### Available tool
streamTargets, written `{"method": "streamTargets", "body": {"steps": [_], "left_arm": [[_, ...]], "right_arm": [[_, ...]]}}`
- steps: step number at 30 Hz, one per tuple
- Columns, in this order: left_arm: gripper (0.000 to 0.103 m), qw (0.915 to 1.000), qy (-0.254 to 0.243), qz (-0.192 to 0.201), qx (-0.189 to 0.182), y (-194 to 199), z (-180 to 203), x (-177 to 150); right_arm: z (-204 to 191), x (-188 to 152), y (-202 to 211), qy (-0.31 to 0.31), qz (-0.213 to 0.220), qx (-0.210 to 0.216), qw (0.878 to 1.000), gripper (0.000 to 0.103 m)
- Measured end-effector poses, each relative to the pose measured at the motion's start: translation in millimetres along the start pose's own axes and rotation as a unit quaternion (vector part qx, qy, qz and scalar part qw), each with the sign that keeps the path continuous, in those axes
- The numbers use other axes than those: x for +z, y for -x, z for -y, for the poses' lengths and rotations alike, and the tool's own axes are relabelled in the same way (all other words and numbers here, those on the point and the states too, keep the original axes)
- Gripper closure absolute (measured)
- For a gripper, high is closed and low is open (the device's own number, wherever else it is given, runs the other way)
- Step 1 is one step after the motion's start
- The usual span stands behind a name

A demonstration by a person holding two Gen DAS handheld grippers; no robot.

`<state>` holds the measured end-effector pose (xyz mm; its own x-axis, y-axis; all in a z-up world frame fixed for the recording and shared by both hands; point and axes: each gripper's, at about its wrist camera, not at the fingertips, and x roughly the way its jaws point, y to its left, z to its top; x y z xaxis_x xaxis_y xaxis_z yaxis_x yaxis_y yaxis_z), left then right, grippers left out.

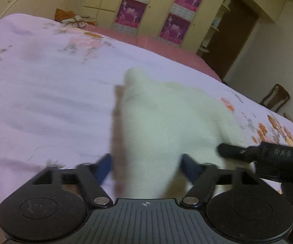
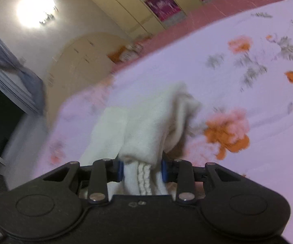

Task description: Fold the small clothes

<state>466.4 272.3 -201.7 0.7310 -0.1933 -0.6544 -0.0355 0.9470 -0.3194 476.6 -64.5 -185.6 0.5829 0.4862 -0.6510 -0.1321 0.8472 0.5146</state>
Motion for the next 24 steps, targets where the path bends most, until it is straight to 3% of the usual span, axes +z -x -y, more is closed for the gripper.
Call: {"method": "streamTargets", "body": {"steps": [3,6,9,12,14,17,19,24], "left_arm": [[0.023,0.9999,-0.011,0.004,0.000,10,-3,-2],[0.023,0.9981,-0.034,0.046,0.025,31,-1,1],[0.023,0.9962,-0.051,0.069,0.015,33,8,17],[0.023,0.9977,-0.040,0.054,0.003,16,16,32],[0.023,0.9994,-0.028,0.020,0.001,-7,19,37],[0.023,0.9995,-0.003,-0.026,0.015,-38,14,33],[0.023,0.9996,0.010,-0.022,0.011,-36,11,32],[0.023,0.9992,-0.034,-0.005,0.020,-6,18,18]], "right_arm": [[12,-3,10,-0.033,0.017,-0.012,0.999,0.053],[2,3,28,-0.003,0.038,-0.044,0.998,0.053],[-21,9,47,0.035,0.084,-0.068,0.994,0.056],[-39,12,47,0.061,0.094,-0.058,0.992,0.058],[-44,14,38,0.068,0.084,-0.055,0.993,0.059],[-34,12,9,0.040,0.041,-0.080,0.995,0.064],[-22,9,8,0.019,0.036,-0.093,0.995,0.069],[-30,-1,52,0.032,0.066,-0.085,0.994,0.066]]}}
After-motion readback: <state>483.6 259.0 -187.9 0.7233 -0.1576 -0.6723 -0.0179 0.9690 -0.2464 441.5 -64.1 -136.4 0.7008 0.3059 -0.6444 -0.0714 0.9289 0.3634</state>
